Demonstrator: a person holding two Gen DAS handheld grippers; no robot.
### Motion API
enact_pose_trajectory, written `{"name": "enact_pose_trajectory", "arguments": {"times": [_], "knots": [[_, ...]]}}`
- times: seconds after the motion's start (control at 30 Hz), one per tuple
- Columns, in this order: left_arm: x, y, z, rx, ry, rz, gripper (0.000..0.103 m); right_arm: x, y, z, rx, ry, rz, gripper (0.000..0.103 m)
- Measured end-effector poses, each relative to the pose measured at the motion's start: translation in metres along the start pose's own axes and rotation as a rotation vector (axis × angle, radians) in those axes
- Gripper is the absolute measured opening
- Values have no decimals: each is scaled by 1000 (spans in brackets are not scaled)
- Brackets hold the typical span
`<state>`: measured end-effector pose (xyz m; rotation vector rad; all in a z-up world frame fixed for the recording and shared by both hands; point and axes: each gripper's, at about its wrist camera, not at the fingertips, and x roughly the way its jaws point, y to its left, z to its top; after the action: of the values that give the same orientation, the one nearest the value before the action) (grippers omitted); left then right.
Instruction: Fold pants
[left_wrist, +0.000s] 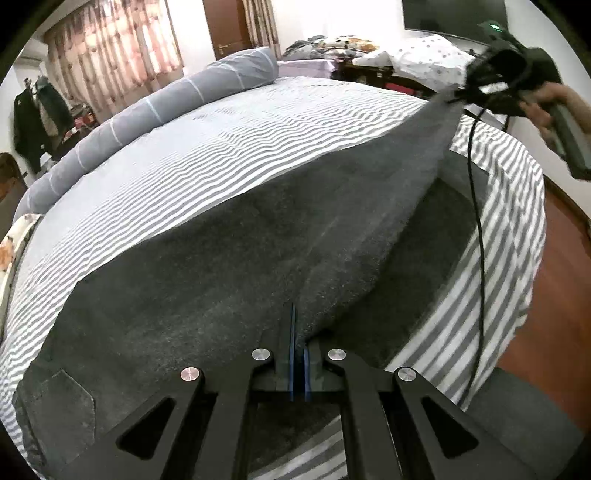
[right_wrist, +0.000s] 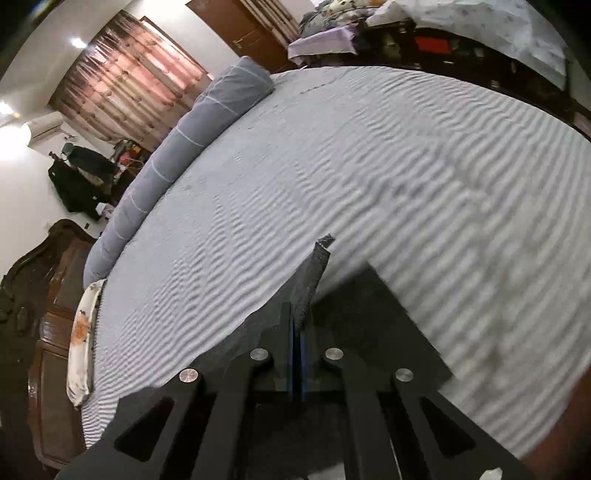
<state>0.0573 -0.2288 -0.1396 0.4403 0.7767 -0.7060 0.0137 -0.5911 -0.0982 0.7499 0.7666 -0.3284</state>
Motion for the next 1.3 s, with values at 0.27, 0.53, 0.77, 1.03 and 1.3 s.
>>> {"name": "enact_pose_trajectory", "arguments": {"times": [0.27,0.53,0.77,1.03,1.3], "knots": [[2,-12,-16,119,43,-23,3,8,-58,-43,74,86,-85,3],[-4,-7,-14,102,44,-80,3,18,-66,-53,67,85,-119,3],[14,-11,-22,113,132,-101,6,24,-72,-53,64,133,-166,18],[3,-14,-32,98,148,-183,30,-25,-80,-44,107,81,-199,35],[-39,60,-30,-205,29,-133,40,-104,-13,-36,-236,-68,-43,51]]}}
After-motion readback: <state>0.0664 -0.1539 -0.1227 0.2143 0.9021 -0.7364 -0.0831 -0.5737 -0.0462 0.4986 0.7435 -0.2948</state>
